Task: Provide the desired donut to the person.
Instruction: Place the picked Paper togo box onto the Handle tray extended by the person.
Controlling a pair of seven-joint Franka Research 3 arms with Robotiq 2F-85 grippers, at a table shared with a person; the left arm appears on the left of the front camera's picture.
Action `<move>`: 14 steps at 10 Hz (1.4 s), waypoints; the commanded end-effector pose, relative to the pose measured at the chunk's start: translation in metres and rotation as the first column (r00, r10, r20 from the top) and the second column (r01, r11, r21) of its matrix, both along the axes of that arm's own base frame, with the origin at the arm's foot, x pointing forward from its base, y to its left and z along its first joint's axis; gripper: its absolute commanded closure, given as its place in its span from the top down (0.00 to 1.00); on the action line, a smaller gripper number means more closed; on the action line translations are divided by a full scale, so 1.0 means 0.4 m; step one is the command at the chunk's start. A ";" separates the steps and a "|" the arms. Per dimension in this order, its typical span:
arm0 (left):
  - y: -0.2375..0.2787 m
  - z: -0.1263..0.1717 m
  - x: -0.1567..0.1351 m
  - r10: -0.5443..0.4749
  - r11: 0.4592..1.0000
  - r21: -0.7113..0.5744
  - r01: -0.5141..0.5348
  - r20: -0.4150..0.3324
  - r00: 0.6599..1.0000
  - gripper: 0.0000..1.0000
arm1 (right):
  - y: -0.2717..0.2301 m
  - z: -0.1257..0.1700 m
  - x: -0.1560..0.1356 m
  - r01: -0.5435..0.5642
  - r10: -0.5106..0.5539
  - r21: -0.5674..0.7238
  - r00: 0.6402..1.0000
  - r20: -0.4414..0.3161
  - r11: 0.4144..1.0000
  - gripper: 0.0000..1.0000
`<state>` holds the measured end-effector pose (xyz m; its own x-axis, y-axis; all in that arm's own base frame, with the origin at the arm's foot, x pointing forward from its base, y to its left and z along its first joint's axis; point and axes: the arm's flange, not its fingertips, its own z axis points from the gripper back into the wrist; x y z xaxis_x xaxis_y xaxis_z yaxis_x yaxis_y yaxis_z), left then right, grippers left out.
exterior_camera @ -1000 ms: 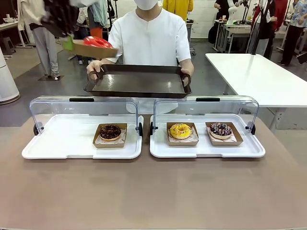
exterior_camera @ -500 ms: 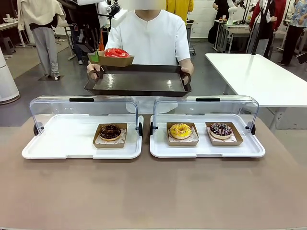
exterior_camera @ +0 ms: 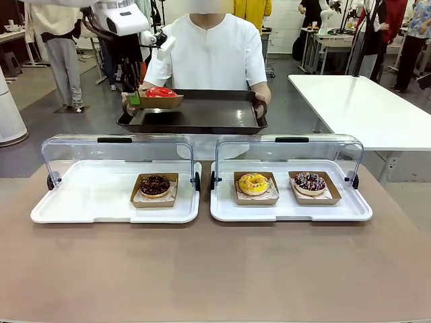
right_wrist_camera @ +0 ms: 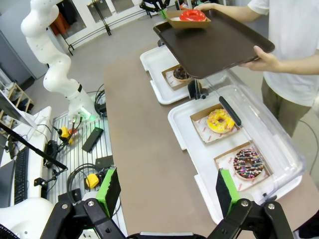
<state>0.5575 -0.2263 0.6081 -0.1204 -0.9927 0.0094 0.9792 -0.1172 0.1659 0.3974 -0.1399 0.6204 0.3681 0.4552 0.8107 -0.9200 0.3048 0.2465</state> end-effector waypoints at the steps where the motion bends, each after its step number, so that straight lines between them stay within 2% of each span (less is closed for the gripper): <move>1: 0.005 0.000 0.043 0.033 0.998 -0.048 -0.033 -0.017 0.999 0.01 | 0.001 0.000 0.000 -0.006 0.006 0.006 1.000 0.002 1.000 1.00; 6: 0.028 -0.049 0.088 0.062 0.995 -0.071 -0.070 -0.097 0.993 0.01 | 0.001 0.000 0.000 -0.006 0.006 0.006 1.000 0.002 1.000 1.00; 7: 0.028 -0.052 0.085 0.062 0.995 -0.074 -0.069 -0.094 0.994 0.12 | 0.001 0.000 0.000 -0.006 0.006 0.006 1.000 0.002 1.000 1.00; 8: 0.027 -0.050 0.086 0.058 0.995 -0.075 -0.065 -0.093 0.994 0.60 | 0.001 0.000 0.000 -0.006 0.006 0.006 1.000 0.002 1.000 1.00; 9: 0.027 -0.047 0.087 0.052 0.996 -0.074 -0.058 -0.091 0.994 0.71 | 0.001 0.000 0.000 -0.006 0.006 0.006 1.000 0.002 1.000 1.00; 10: 0.025 -0.042 0.083 0.046 0.996 -0.072 -0.052 -0.087 0.995 1.00 | 0.001 0.000 0.000 -0.006 0.006 0.006 1.000 0.002 1.000 1.00; 12: 0.026 -0.038 0.076 0.049 0.996 -0.065 -0.054 -0.084 0.995 1.00 | 0.001 0.000 0.000 -0.006 0.006 0.006 1.000 0.002 1.000 1.00; 13: 0.026 -0.035 0.078 0.048 0.997 -0.062 -0.054 -0.087 0.995 0.92 | 0.001 0.000 0.000 -0.006 0.006 0.006 1.000 0.002 1.000 1.00; 14: 0.026 -0.034 0.077 0.048 0.997 -0.060 -0.053 -0.088 0.995 1.00 | 0.001 0.000 0.000 -0.006 0.006 0.006 1.000 0.002 1.000 1.00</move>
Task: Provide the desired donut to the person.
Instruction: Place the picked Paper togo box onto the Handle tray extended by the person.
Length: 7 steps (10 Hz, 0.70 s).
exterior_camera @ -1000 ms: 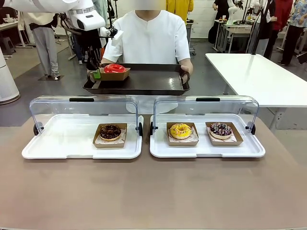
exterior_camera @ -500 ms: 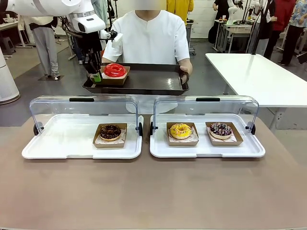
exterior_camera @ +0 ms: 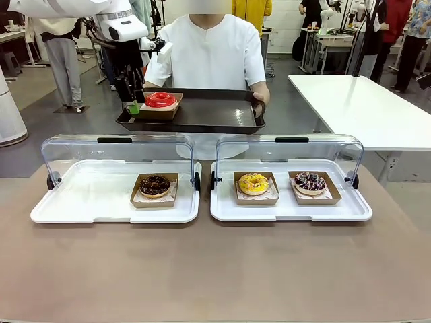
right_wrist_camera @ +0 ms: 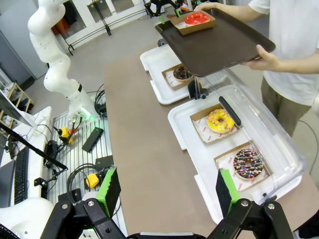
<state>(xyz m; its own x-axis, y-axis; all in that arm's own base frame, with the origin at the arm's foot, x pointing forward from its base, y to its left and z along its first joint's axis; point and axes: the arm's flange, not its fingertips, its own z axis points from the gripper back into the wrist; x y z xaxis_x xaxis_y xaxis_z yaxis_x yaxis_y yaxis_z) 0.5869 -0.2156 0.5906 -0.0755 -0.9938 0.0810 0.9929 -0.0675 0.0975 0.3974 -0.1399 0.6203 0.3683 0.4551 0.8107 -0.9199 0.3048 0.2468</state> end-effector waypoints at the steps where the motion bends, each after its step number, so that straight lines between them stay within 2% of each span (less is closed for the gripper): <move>1: 0.001 0.010 0.000 0.010 1.000 0.004 -0.010 -0.013 1.000 1.00 | 0.002 0.001 0.000 -0.006 0.006 0.006 1.000 0.003 1.000 1.00; 7: 0.006 0.006 -0.001 -0.014 1.000 0.025 0.014 -0.026 1.000 1.00 | 0.002 0.001 0.000 -0.006 0.006 0.006 1.000 0.003 1.000 1.00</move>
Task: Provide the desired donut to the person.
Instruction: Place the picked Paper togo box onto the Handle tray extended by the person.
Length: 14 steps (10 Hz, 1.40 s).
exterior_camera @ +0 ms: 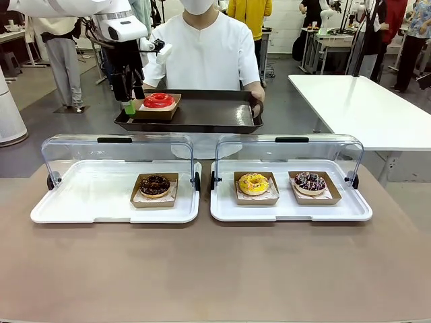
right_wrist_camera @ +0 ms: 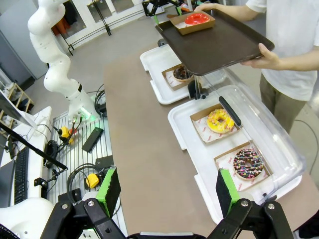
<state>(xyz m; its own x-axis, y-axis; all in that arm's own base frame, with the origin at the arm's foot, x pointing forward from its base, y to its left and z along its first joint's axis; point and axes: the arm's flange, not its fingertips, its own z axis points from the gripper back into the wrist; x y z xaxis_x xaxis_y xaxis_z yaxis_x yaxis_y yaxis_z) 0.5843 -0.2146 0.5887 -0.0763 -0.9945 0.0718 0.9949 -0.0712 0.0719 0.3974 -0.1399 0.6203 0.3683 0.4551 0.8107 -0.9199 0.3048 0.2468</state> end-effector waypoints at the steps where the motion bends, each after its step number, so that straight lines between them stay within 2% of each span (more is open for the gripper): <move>1: 0.004 0.015 -0.013 -0.015 1.000 0.012 0.015 -0.023 1.000 1.00 | 0.002 0.001 0.000 -0.006 0.006 0.006 1.000 0.003 1.000 1.00; 4: 0.083 0.060 -0.131 -0.087 0.995 0.039 0.088 -0.029 0.996 1.00 | 0.002 0.001 0.000 -0.006 0.006 0.006 1.000 0.003 1.000 1.00; 5: 0.135 0.071 -0.194 -0.098 0.995 0.019 0.098 -0.018 0.995 1.00 | 0.002 0.001 0.000 -0.006 0.006 0.006 1.000 0.003 1.000 1.00; 9: 0.277 0.075 -0.349 -0.109 0.993 -0.033 0.109 0.013 0.994 1.00 | 0.002 0.001 0.000 -0.006 0.006 0.006 1.000 0.003 1.000 1.00; 11: 0.329 0.041 -0.394 -0.097 0.995 -0.010 0.097 0.006 0.995 1.00 | 0.002 0.001 0.000 -0.006 0.006 0.006 1.000 0.003 1.000 1.00; 14: 0.362 0.016 -0.417 -0.058 0.998 -0.002 0.058 0.018 0.998 1.00 | 0.002 0.001 0.000 -0.006 0.006 0.006 1.000 0.003 1.000 1.00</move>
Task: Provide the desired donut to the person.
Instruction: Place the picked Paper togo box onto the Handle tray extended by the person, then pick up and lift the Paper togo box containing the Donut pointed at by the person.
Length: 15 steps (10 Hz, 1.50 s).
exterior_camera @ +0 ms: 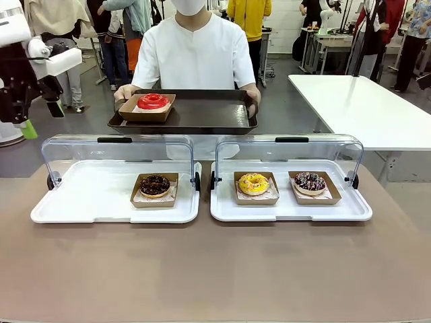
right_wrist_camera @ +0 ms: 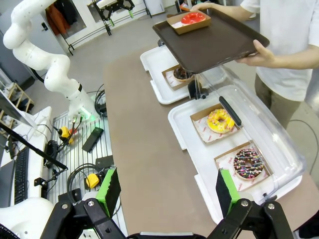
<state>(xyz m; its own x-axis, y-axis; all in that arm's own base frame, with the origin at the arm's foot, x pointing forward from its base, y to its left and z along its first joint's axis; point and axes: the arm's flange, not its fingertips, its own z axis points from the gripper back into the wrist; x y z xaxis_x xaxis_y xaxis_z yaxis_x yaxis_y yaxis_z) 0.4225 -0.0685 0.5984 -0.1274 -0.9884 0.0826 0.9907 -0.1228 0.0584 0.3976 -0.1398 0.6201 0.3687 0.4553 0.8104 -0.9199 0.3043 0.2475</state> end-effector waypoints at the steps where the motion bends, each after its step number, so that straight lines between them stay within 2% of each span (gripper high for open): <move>1: -0.002 -0.034 0.009 -0.069 0.997 0.043 0.067 0.044 0.997 1.00 | 0.001 0.001 -0.001 -0.006 0.005 0.006 1.000 0.003 1.000 1.00; 2: 0.000 0.000 0.000 0.000 1.000 0.000 0.000 0.000 1.000 1.00 | 0.001 0.001 -0.001 -0.006 0.005 0.006 1.000 0.003 1.000 1.00; 15: 0.000 0.000 0.000 0.000 1.000 0.000 0.000 0.000 1.000 1.00 | 0.001 0.001 -0.001 -0.006 0.005 0.006 1.000 0.003 1.000 1.00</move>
